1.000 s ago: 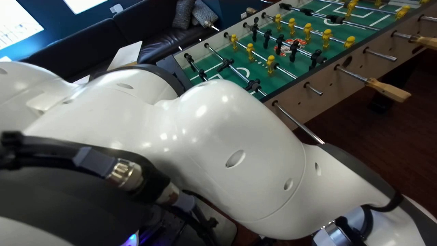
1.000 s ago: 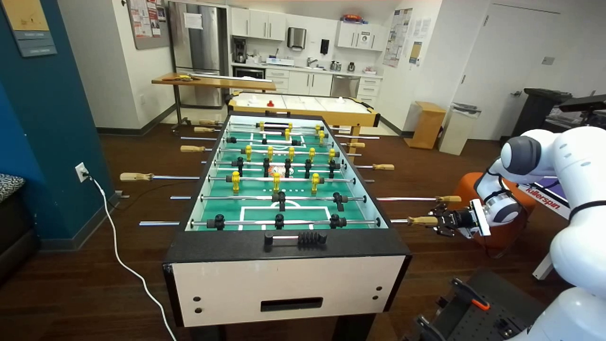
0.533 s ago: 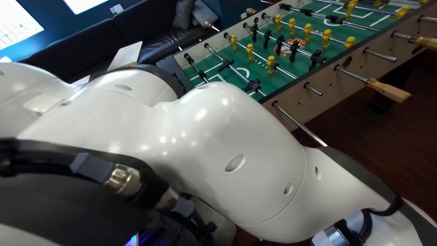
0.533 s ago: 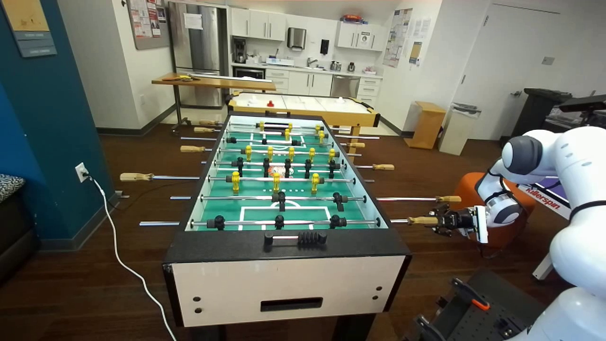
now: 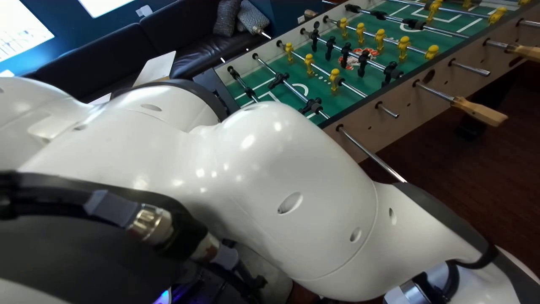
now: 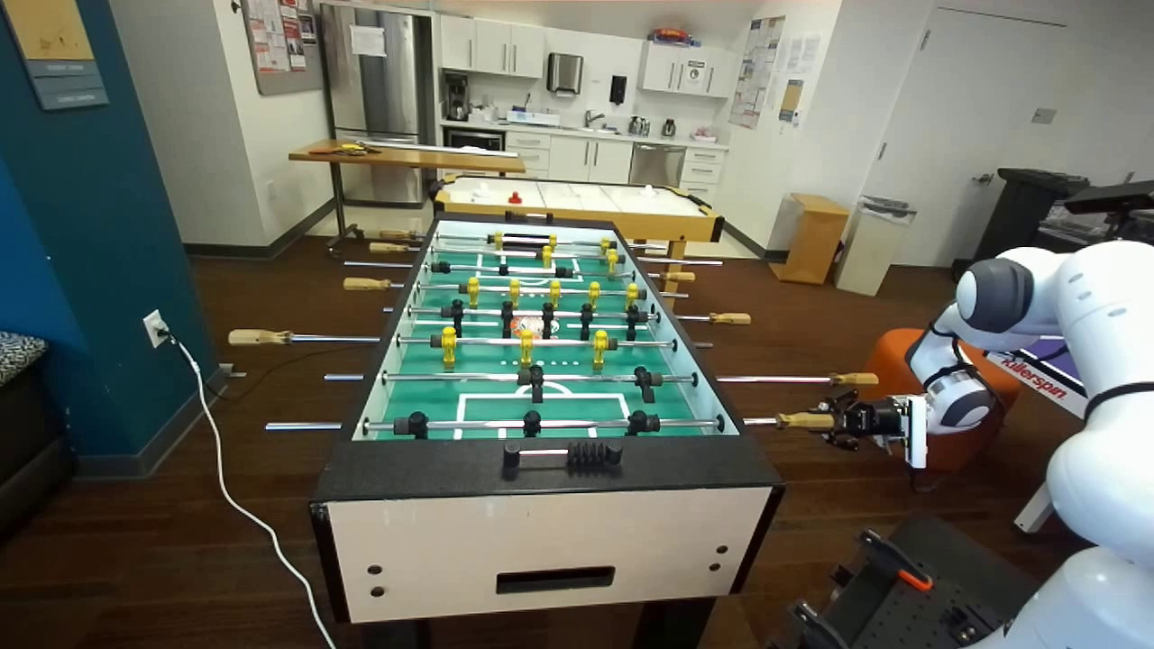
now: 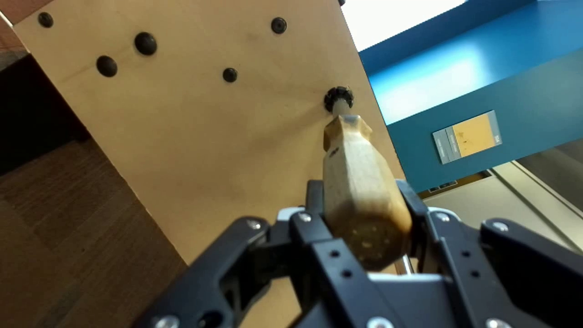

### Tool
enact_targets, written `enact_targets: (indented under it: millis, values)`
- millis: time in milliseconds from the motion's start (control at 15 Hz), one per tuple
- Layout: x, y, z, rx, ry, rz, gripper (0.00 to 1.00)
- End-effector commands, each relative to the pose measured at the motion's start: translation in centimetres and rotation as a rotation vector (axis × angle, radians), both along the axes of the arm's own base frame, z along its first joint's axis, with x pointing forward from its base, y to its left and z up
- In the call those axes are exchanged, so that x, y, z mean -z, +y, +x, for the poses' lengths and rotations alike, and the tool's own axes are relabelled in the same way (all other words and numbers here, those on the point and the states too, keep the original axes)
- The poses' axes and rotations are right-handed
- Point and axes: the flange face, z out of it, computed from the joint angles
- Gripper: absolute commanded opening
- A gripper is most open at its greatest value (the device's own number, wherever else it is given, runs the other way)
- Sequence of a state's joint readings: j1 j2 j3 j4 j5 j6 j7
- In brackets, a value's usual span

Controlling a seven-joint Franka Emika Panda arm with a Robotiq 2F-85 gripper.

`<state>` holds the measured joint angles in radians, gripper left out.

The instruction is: Twist and then pull the first rod on the right side of the foosball table

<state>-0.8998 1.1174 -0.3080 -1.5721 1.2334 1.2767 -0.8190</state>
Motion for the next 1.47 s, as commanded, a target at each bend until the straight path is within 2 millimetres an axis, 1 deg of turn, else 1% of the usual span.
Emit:
enact_targets:
  millis: [0,400,533,733,800,867,933,1133,1200,1400]
  values:
    - [-0.6,-0.4,0.1,-0.027,-0.086,-0.109,0.15]
    - [-1.9,-0.1,0.1,-0.087,-0.278,-0.263,0.15]
    - [-2.1,-0.1,0.1,-0.094,-0.341,-0.31,0.15]
    - [-1.8,-0.1,0.0,-0.099,-0.44,-0.381,0.15]
    - [-1.8,-0.1,-0.1,-0.099,-0.472,-0.407,0.65]
    - [-1.8,-0.1,-0.3,-0.098,-0.497,-0.436,0.67]
    - [-2.1,-0.4,-0.4,-0.103,-0.52,-0.48,0.72]
    - [-3.8,-1.5,-1.3,-0.114,-0.541,-0.643,0.95]
    - [-4.3,-1.7,-1.6,-0.114,-0.534,-0.697,1.0]
    - [-6.2,-1.6,-2.7,-0.116,-0.481,-0.851,1.0]
